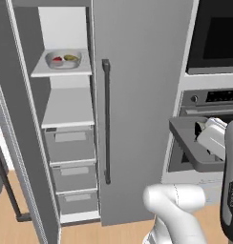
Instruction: Take the meat container that has the fish and place it on the second highest rack of the freezer. Then take the vegetable container that has the bell pepper and potato and place it on the highest rack of the freezer.
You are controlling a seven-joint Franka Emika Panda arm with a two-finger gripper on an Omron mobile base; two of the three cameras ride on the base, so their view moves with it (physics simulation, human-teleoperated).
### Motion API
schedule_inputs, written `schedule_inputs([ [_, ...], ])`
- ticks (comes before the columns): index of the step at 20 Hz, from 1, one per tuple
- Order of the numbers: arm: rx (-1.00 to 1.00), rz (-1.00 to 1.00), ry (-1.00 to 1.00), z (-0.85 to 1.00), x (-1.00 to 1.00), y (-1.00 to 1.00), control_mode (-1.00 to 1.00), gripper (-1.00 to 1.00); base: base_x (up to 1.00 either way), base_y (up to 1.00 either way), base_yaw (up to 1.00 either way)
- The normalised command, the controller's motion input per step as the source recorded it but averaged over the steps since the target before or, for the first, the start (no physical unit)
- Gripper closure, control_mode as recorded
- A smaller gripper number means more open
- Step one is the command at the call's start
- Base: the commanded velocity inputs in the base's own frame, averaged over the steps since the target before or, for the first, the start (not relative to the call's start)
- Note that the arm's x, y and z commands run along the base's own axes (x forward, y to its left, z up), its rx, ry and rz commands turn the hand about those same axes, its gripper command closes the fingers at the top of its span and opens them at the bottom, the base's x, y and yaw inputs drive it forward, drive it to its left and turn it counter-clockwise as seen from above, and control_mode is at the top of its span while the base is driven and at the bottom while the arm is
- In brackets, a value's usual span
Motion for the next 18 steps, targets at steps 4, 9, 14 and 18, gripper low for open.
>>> schedule_inputs([
  [4,0.0,0.0,0.0,0.0,0.0,0.0,1.0,1.0,0.2,0.97,0.03],
  [9,0.0,0.0,0.0,0.0,0.0,0.0,1.0,1.0,0.29,0.74,0.05],
  [14,0.0,0.0,0.0,0.0,0.0,0.0,1.0,1.0,0.64,0.61,0.14],
  [18,0.0,0.0,0.0,0.0,0.0,0.0,1.0,1.0,0.81,0.28,0.17],
])
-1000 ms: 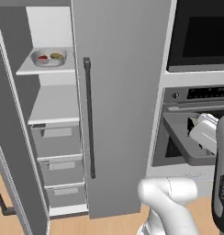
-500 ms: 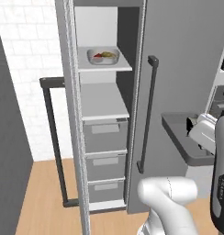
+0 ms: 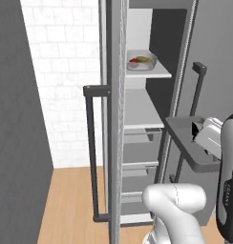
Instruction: Take the meat container that has the fish and place it on the second highest rack of the freezer. Then take the vegetable container that has the bell pepper and potato and place it on the highest rack of the freezer.
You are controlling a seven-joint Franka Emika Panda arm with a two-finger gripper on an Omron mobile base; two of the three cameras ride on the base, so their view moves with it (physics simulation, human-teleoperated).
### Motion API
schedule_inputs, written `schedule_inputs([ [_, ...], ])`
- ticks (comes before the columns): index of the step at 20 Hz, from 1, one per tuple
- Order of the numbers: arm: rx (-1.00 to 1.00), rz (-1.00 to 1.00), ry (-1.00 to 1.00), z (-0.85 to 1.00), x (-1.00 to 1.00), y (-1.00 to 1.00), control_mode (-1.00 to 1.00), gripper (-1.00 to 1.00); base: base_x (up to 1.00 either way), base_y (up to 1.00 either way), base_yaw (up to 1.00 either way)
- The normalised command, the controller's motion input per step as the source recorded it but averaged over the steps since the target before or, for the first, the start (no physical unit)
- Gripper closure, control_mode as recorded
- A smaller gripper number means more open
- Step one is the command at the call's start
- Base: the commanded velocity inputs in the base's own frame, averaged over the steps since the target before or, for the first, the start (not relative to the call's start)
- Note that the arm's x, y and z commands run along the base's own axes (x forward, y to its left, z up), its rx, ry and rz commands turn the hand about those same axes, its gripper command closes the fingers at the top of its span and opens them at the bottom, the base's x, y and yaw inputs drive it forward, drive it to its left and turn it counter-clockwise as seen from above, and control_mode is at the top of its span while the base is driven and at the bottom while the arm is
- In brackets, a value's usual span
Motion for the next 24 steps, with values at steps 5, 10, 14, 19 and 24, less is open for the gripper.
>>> schedule_inputs([
  [5,0.0,0.0,0.0,0.0,0.0,0.0,1.0,1.0,0.66,0.02,0.05],
  [10,0.0,0.0,0.0,0.0,0.0,0.0,1.0,1.0,0.95,-0.09,0.0],
  [14,0.0,0.0,0.0,0.0,0.0,0.0,1.0,1.0,1.0,-0.37,0.0],
  [19,0.0,0.0,0.0,0.0,0.0,0.0,1.0,1.0,0.6,-0.87,0.07],
  [24,0.0,0.0,0.0,0.0,0.0,0.0,1.0,1.0,-0.54,-0.34,0.08],
])
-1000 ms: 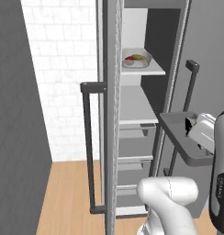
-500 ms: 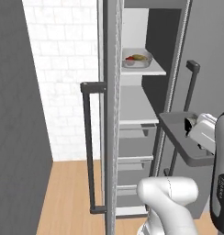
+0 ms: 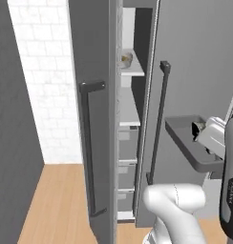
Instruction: Take the meat container that has the fish and place it on the second highest rack of the freezer. Then take the vegetable container that has the bell pepper and potato and place it on the highest rack of the freezer.
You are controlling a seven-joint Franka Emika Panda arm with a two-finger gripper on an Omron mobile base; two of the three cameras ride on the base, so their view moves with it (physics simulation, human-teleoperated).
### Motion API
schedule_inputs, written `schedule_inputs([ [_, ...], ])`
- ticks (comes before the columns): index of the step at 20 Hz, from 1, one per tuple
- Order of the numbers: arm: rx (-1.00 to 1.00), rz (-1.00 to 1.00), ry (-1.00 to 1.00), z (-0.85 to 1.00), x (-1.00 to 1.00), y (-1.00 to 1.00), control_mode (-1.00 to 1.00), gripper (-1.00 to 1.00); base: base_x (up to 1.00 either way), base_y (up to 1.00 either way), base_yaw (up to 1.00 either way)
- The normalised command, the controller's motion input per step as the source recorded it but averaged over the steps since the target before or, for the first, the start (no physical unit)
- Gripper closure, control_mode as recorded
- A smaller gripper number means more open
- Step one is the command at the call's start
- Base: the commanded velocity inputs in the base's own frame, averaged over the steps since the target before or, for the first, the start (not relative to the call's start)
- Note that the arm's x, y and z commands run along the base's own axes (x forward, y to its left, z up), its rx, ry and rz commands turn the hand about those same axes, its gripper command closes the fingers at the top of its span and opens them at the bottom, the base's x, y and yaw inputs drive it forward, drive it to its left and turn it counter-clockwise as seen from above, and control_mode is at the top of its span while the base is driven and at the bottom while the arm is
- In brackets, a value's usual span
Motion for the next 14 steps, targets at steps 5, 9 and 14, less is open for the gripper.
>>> schedule_inputs([
  [5,0.0,0.0,0.0,0.0,0.0,0.0,1.0,1.0,-0.34,0.01,0.03],
  [9,0.0,0.0,0.0,0.0,0.0,0.0,1.0,1.0,0.24,-0.04,0.0],
  [14,0.0,0.0,0.0,0.0,0.0,0.0,1.0,1.0,0.0,-0.16,0.0],
])
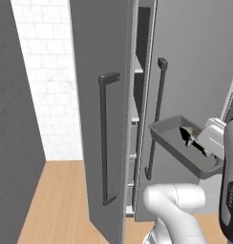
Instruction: Take the meat container that has the fish and place it on the second highest rack of the freezer. Then take the vegetable container that has the bell pepper and potato and place it on the highest rack of the freezer.
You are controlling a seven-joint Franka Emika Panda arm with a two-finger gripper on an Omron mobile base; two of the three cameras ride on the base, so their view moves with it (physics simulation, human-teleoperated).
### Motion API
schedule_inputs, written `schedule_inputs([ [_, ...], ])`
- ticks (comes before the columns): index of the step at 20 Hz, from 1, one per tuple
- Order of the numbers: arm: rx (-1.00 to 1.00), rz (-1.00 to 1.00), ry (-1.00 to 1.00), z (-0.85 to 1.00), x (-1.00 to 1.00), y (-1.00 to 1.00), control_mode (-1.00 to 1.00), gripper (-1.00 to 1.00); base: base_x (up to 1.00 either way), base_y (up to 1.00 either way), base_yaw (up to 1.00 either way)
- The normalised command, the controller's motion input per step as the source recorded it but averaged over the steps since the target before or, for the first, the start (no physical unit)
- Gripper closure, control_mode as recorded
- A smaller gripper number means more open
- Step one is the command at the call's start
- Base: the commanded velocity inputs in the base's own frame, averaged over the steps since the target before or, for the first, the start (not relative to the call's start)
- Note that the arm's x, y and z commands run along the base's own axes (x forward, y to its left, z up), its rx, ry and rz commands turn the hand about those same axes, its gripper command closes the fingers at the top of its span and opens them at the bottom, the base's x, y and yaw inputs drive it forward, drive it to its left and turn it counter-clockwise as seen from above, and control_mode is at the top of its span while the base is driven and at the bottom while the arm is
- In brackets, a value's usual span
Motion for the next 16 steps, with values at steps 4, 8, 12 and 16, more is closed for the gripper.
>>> schedule_inputs([
  [4,0.0,0.0,0.0,0.0,0.0,0.0,1.0,1.0,-0.1,-0.55,0.0],
  [8,0.0,0.0,0.0,0.0,0.0,0.0,1.0,1.0,0.38,-0.23,0.0],
  [12,0.0,0.0,0.0,0.0,0.0,0.0,1.0,1.0,0.75,0.0,-0.06],
  [16,0.0,0.0,0.0,0.0,0.0,0.0,1.0,1.0,0.73,-0.02,-0.03],
])
